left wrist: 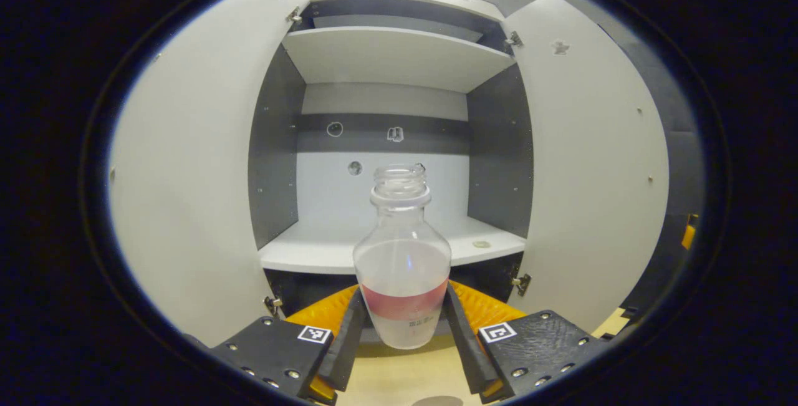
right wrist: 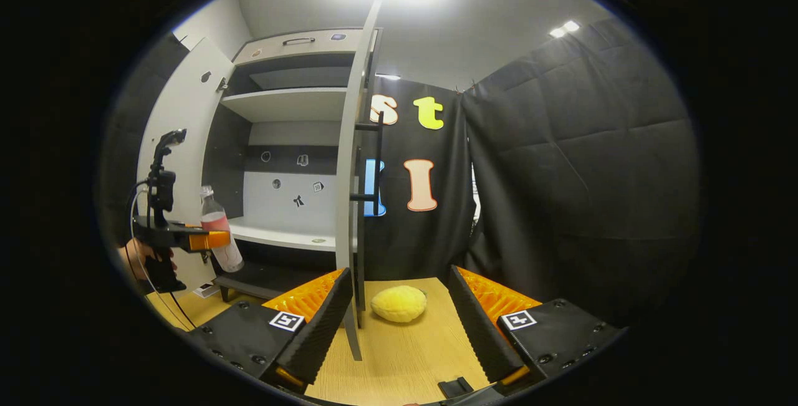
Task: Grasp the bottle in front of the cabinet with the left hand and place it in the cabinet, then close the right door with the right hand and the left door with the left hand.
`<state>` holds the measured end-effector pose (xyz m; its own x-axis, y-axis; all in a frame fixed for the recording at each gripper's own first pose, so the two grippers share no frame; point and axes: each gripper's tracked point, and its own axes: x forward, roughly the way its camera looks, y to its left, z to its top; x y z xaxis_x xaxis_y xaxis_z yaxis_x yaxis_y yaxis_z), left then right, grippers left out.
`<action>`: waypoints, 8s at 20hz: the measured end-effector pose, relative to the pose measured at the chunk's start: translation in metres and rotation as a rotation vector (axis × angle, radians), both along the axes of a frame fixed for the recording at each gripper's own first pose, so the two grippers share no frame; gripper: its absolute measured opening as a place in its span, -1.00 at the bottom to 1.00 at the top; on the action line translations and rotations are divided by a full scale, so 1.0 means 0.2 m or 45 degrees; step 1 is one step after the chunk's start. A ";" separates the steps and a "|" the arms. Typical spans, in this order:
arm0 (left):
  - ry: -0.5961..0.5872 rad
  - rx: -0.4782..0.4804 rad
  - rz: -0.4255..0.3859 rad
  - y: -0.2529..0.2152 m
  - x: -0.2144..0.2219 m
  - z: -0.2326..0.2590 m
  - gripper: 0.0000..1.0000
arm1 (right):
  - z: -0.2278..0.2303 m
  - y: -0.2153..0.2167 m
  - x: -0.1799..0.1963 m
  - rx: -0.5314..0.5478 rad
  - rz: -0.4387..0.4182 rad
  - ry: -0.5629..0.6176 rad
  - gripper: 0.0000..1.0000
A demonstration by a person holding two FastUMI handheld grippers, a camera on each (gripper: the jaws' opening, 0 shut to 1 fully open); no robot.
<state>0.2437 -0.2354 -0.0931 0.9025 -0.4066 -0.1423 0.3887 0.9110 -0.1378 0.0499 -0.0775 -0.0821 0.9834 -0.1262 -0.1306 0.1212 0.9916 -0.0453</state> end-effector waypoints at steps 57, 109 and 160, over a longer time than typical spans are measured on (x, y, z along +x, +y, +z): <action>0.011 0.082 0.036 0.02 0.89 0.31 0.62 | -0.04 -0.09 -0.01 0.015 -0.305 0.001 0.96; -0.069 -0.031 0.614 1.71 -0.64 0.34 0.63 | 0.38 -0.01 0.52 -0.027 -0.164 -0.101 0.80; -0.149 -0.026 0.546 1.73 -0.35 0.39 0.76 | 0.22 0.53 0.37 -0.102 0.172 -0.083 0.90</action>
<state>0.1728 0.1115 -0.0158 0.9997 0.0061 -0.0252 -0.0095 0.9908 -0.1352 0.1244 0.0293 -0.0376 0.9982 0.0000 -0.0604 -0.0073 0.9925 -0.1216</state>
